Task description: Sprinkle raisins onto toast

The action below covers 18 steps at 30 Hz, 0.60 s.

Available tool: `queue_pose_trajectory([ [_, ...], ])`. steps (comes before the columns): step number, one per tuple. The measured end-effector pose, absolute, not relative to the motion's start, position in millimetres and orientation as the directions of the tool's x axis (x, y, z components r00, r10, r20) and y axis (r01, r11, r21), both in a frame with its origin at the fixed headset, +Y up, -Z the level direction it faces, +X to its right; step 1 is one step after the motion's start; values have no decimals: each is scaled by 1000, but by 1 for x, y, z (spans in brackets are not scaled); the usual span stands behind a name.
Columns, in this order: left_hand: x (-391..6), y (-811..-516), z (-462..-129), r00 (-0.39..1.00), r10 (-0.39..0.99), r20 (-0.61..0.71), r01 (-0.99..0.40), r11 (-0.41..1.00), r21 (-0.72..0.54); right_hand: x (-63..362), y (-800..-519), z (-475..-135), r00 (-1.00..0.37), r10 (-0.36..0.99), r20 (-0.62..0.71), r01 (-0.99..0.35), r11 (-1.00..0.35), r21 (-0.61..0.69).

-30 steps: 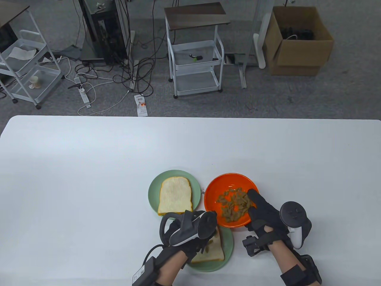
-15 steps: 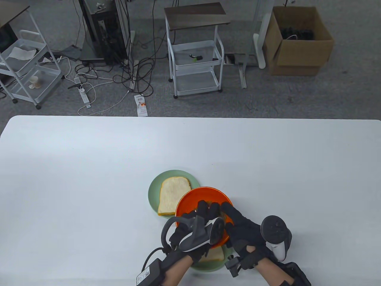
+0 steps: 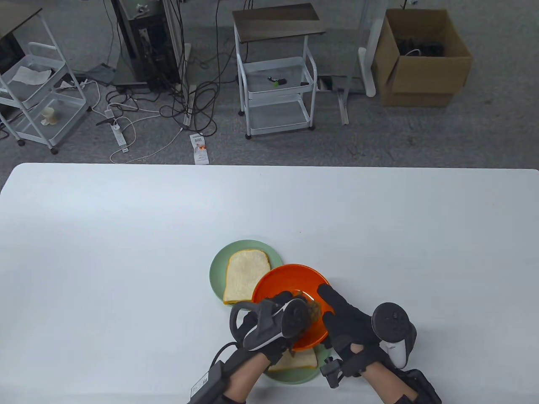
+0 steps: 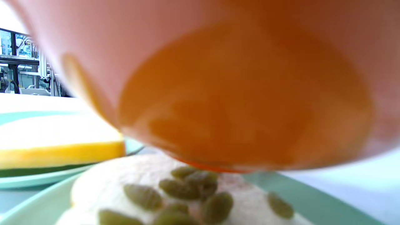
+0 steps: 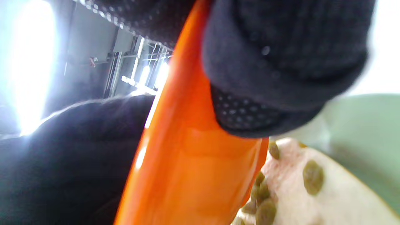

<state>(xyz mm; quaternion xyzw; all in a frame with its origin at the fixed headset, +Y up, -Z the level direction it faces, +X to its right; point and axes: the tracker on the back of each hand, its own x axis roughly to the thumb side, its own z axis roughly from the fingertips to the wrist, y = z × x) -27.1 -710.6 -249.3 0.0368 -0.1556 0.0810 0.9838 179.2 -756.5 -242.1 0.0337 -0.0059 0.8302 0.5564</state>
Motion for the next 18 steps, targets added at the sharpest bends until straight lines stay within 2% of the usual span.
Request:
queue_pose_trajectory([
  [4,-31,-697,-243,920,193,342,-249,960,129,194,-759,-251,-400,916,37,-917,-399,-25],
  [8,-37,-690,-241,908,246,339,-290,953,86,209,-761,-261,-387,922,3,-920,-386,-65],
  [12,-34,-703,-248,915,253,316,-238,968,-86,222,-762,-268,-409,912,-10,-906,-408,-111],
  [14,-30,-714,-251,932,207,298,-154,969,-191,227,-763,-271,-441,898,-9,-889,-438,-134],
  [18,-24,-728,-255,946,133,297,-60,968,-243,233,-763,-275,-489,872,-11,-858,-483,-174],
])
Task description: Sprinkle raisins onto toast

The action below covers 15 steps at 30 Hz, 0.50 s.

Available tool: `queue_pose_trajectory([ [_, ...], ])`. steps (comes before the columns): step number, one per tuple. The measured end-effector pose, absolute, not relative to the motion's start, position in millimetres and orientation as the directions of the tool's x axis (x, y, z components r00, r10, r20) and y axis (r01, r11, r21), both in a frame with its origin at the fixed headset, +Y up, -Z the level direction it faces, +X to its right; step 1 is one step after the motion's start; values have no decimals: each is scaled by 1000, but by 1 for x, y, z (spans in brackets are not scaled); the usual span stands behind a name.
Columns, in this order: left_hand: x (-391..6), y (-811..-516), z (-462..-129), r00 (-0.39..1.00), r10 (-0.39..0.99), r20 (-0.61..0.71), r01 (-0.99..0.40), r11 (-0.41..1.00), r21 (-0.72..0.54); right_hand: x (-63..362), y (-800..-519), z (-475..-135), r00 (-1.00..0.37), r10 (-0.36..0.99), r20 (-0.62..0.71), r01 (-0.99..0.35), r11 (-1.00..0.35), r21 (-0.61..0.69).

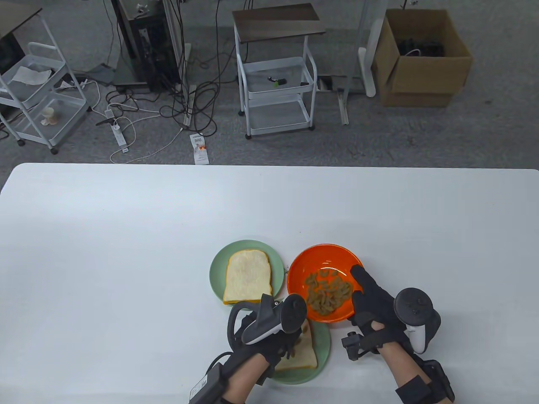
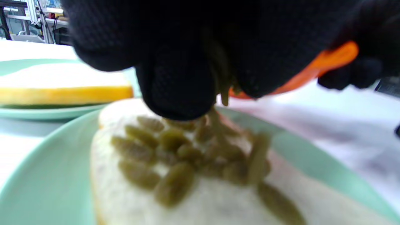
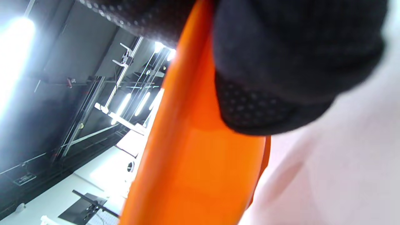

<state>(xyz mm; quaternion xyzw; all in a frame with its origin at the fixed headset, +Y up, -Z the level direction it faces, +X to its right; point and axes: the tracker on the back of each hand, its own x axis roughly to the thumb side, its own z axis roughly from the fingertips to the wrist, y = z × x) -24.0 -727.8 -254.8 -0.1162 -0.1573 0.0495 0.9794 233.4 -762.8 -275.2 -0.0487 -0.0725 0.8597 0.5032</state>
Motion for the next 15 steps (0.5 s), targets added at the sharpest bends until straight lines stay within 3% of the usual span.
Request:
queue_pose_trajectory([
  [8,-30,-727,-257,960,78,270,-7,967,-255,241,-766,-279,-470,882,-44,-863,-469,-188],
  [15,-30,-717,-255,953,53,298,-5,987,-160,240,-766,-279,-469,882,-38,-865,-468,-183],
])
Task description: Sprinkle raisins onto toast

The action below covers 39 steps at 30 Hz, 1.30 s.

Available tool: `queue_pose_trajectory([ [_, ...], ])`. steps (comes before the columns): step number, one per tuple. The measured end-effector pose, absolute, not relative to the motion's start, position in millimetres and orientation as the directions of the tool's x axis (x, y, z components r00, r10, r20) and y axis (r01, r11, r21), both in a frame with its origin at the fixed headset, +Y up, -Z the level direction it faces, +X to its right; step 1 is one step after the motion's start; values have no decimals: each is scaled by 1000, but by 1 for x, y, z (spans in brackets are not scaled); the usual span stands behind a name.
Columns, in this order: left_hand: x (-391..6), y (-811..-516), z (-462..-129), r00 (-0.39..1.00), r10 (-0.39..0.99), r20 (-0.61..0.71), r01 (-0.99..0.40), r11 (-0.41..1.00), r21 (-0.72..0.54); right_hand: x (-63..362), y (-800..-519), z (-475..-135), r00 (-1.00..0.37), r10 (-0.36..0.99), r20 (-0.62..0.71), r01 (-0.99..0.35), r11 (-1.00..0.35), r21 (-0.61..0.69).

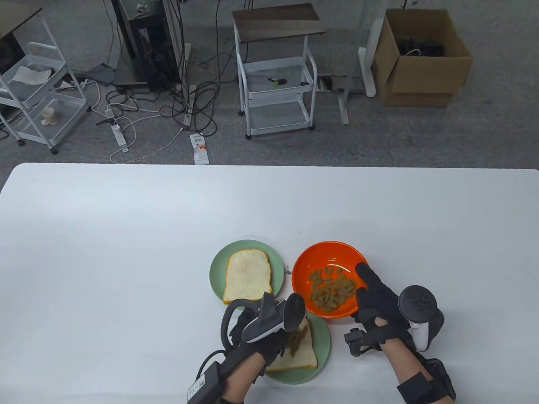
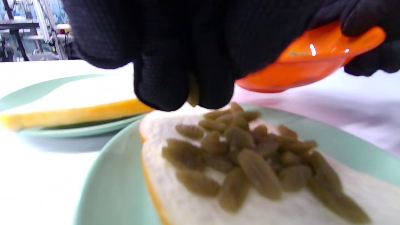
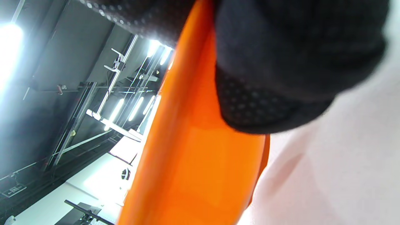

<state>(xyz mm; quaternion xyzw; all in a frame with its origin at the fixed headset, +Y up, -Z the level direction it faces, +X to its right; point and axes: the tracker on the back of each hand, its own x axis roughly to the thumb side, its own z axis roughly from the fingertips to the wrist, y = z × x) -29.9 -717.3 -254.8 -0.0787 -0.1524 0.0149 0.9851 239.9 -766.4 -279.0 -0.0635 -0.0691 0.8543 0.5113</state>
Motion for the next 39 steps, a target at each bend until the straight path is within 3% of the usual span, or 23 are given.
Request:
queue_pose_trajectory([
  [4,-29,-715,-253,933,152,327,-93,978,-188,240,-766,-279,-457,889,-39,-871,-456,-180],
  [12,-33,-711,-252,928,173,330,-123,978,-167,238,-766,-278,-458,888,-29,-872,-456,-177],
  [18,-31,-704,-243,932,114,344,-145,987,65,226,-764,-272,-451,892,11,-883,-445,-148],
  [20,-25,-702,-237,935,34,353,-95,983,155,217,-762,-268,-448,893,36,-889,-441,-121],
  [25,-11,-711,-235,941,-127,315,115,992,56,191,-759,-253,-430,898,93,-903,-427,-59],
  [29,-6,-717,-237,945,-173,277,189,981,-35,175,-755,-240,-449,878,163,-893,-447,-53],
  [39,2,-717,-244,959,-96,266,100,995,0,171,-757,-235,-405,904,139,-914,-403,-38],
])
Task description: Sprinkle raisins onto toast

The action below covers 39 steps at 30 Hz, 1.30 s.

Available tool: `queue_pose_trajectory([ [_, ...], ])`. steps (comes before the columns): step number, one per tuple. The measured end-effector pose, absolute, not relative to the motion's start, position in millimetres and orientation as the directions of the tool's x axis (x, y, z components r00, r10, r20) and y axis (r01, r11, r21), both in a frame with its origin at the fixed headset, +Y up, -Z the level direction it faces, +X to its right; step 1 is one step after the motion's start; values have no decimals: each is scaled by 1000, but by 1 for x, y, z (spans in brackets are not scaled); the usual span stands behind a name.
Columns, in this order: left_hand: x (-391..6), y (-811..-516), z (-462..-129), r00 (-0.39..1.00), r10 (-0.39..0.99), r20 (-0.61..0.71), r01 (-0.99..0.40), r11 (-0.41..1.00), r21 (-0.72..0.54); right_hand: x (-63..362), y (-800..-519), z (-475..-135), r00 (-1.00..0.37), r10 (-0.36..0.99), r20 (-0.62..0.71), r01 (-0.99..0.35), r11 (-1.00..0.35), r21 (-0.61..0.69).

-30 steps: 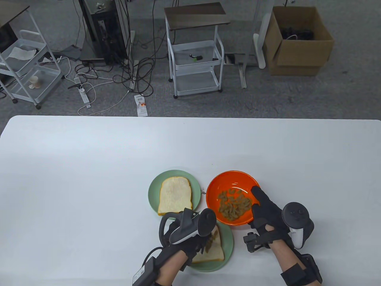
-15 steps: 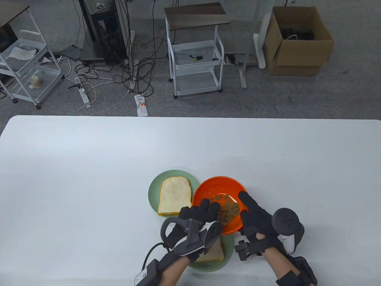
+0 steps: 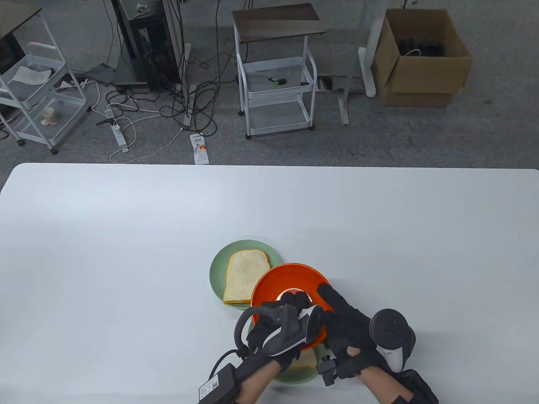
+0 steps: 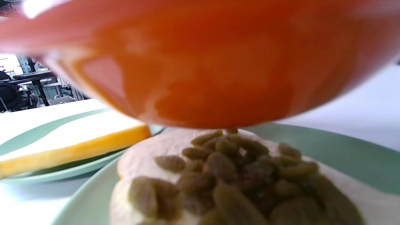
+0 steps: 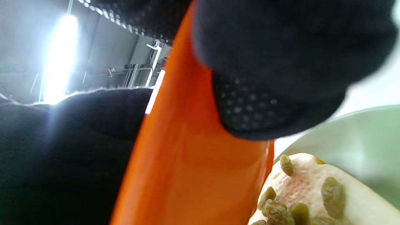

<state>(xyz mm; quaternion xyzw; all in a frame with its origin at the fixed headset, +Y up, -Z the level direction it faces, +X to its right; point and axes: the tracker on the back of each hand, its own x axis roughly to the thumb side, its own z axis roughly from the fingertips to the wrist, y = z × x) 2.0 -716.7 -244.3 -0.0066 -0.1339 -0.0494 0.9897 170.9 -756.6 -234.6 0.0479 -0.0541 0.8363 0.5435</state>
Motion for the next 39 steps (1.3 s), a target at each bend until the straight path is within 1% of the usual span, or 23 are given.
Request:
queue_pose_trajectory([
  [3,7,-718,-247,953,-108,283,101,994,41,170,-757,-234,-411,901,138,-911,-410,-38],
  [4,5,-722,-248,959,-103,264,92,994,54,171,-757,-235,-413,900,138,-911,-411,-41],
  [8,4,-724,-253,964,-71,258,67,997,25,173,-760,-240,-424,899,107,-906,-423,-25],
  [12,-6,-720,-258,965,42,261,-47,999,13,178,-761,-243,-434,897,85,-901,-433,-26],
  [15,-16,-710,-258,953,135,271,-153,987,44,183,-762,-246,-403,914,49,-915,-403,-23],
  [18,-30,-696,-257,934,228,275,-265,959,105,189,-764,-248,-399,917,29,-917,-397,-37],
  [19,-37,-690,-258,921,283,269,-322,940,112,190,-764,-250,-401,916,24,-916,-400,-44],
  [22,-62,-678,-266,916,341,208,-376,913,159,195,-766,-254,-401,916,7,-915,-400,-60],
  [24,-80,-679,-275,915,374,154,-398,899,185,198,-767,-256,-409,912,0,-910,-408,-73],
  [28,-120,-697,-301,915,404,17,-398,894,206,205,-767,-260,-413,911,-8,-906,-412,-101],
  [31,-137,-719,-317,914,403,-40,-389,901,191,209,-766,-262,-418,909,-7,-902,-416,-115],
  [34,-137,-738,-329,925,378,-24,-372,918,138,210,-766,-263,-420,908,-5,-901,-417,-117],
  [36,-130,-747,-334,955,297,-15,-295,953,68,210,-766,-263,-420,907,-3,-901,-418,-116],
  [39,-122,-752,-336,982,186,10,-186,981,50,210,-766,-262,-421,907,-2,-901,-418,-114],
])
